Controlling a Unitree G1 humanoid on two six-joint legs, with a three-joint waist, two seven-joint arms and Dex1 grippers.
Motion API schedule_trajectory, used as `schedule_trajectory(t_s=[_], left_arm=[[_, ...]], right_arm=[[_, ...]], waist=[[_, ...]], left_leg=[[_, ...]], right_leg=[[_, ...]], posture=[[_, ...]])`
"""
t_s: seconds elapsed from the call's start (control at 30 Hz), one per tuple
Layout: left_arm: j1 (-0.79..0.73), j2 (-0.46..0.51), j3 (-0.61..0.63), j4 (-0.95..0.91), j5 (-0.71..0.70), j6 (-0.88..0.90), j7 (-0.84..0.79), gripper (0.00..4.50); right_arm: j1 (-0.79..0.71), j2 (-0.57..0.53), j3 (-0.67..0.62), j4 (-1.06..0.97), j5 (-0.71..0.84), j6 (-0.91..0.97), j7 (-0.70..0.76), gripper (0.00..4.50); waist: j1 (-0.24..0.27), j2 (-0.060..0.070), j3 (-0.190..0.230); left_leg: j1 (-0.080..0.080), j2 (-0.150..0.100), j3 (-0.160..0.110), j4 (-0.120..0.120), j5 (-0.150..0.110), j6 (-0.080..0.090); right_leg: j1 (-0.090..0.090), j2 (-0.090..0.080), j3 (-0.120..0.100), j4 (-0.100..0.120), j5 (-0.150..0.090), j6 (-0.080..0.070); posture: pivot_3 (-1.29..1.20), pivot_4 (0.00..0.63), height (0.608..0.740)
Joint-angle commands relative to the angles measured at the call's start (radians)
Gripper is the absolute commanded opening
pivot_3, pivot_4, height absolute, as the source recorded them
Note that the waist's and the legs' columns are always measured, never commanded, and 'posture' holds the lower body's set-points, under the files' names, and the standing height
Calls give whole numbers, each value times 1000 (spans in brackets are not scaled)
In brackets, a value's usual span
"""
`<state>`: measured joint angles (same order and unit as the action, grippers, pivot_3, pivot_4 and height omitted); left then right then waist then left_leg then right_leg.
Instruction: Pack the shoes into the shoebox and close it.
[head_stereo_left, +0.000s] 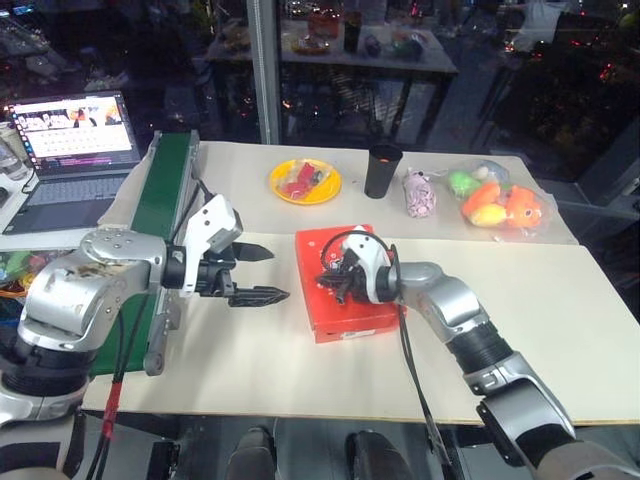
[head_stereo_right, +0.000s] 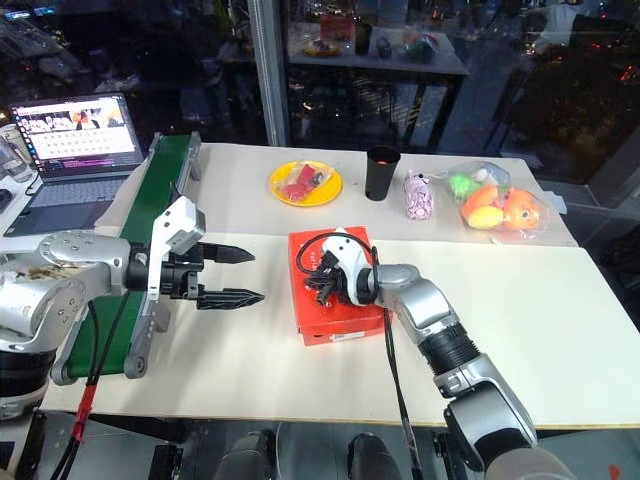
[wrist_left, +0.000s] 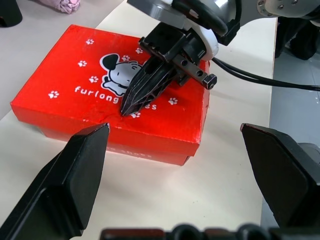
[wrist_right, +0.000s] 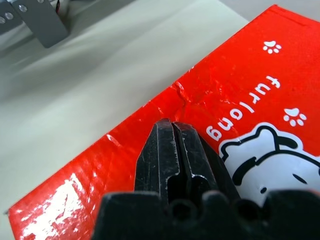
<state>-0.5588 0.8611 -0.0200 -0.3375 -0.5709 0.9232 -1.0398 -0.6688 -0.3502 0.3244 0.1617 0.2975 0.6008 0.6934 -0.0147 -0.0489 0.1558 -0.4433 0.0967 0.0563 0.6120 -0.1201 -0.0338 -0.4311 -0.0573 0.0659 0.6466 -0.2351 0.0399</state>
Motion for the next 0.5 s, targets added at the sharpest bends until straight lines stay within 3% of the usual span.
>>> schedule_trajectory(t_s=[0.03,0.23,0.37,0.5], left_arm=[[6,-23,7,3,22,-57,33,4500],[68,-83,-3,-13,43,-155,58,4500],[118,-133,35,-25,34,-206,97,4500],[166,-195,62,-24,48,-246,175,4500]], right_arm=[[22,-27,-112,-157,49,44,-11,1096],[113,-186,-281,-450,114,191,-21,3111],[250,-273,-435,-593,155,268,-57,4443],[414,-290,-557,-619,112,222,-124,4443]], waist=[[1,0,0],[4,0,0],[7,0,0],[6,0,0]], left_leg=[[0,0,0,0,0,0],[-8,0,0,0,1,2],[-8,0,0,-1,1,2],[-8,0,0,1,1,1]], right_leg=[[0,0,0,0,0,0],[-8,0,0,0,4,-2],[-8,0,0,0,4,-3],[-6,0,0,0,0,-1]], posture=[[0,150,736],[0,150,736],[0,150,736],[0,150,736]])
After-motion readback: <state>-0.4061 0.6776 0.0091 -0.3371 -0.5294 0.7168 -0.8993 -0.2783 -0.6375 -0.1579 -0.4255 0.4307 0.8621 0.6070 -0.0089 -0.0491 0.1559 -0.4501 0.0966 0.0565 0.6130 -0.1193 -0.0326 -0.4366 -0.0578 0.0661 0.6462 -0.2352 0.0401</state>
